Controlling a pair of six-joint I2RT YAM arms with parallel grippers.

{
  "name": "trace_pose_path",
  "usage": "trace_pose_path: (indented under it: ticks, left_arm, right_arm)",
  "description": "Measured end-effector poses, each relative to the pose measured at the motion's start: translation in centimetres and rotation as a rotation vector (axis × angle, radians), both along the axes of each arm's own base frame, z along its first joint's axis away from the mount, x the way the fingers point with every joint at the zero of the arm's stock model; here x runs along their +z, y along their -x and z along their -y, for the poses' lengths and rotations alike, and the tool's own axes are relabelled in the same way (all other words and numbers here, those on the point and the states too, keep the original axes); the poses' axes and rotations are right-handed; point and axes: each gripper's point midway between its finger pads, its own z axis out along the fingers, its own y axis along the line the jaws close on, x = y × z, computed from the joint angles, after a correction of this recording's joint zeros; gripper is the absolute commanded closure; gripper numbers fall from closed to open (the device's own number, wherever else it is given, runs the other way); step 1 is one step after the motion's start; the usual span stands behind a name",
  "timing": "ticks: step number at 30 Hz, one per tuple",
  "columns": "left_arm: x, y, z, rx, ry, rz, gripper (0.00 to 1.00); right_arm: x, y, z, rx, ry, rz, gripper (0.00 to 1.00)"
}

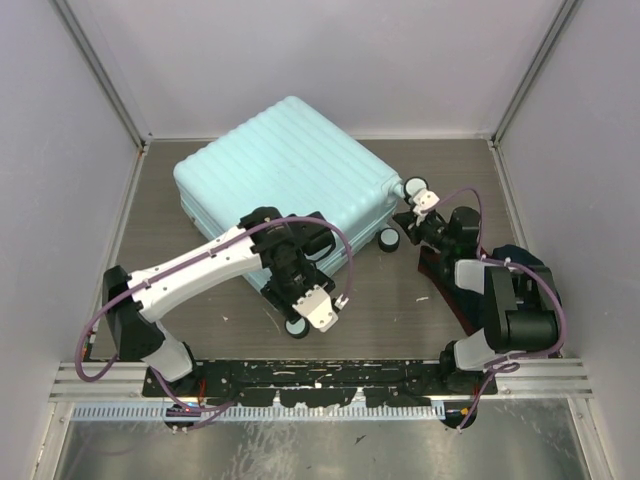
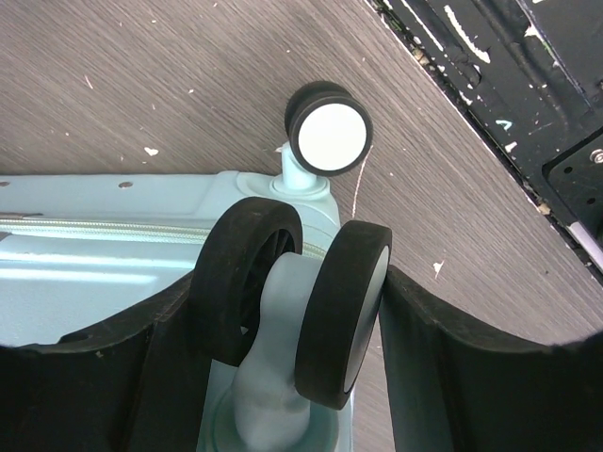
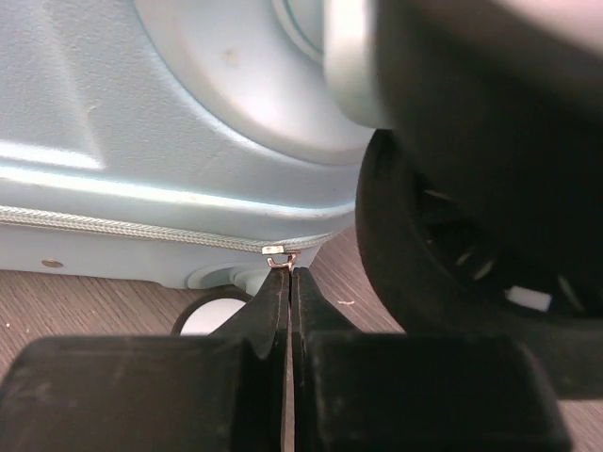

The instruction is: Pack the luggage

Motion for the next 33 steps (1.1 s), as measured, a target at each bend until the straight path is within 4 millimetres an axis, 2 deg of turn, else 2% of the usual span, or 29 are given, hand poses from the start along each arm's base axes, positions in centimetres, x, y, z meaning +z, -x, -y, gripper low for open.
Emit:
trace_pose_path:
  ticks: [10,18,26,30,33]
  left_arm:
    - [-0.1,-0.6,-0.1,-0.029,0.036,0.056,0.88]
    - [0.0,-1.0,-0.1,-0.064,0.049,0.097,0.92]
    - [0.0,-1.4,-0.2,-0.087,0.084,0.150,0.95]
    - [0.0,-1.5,-0.1,-0.098,0.086,0.156,0.94]
    - [0.1,-1.6,-0.2,-0.099,0.080,0.153,0.83]
  right_arm:
    - [0.4,-1.8,0.7,0.108,-0.058,0.039,0.99]
    - [0.4,-2.4,0.9,0.283,-0.079,0.011,0.99]
    - [0.4,-5.0,0.8,0.453,-0.111,-0.024,0.99]
    - [0.4,-6.4,0.6,0.509,-0.113,-0.038,0.99]
    - [0.4,-7.5,-0.3,0.527,-0.091,-0.034,0.99]
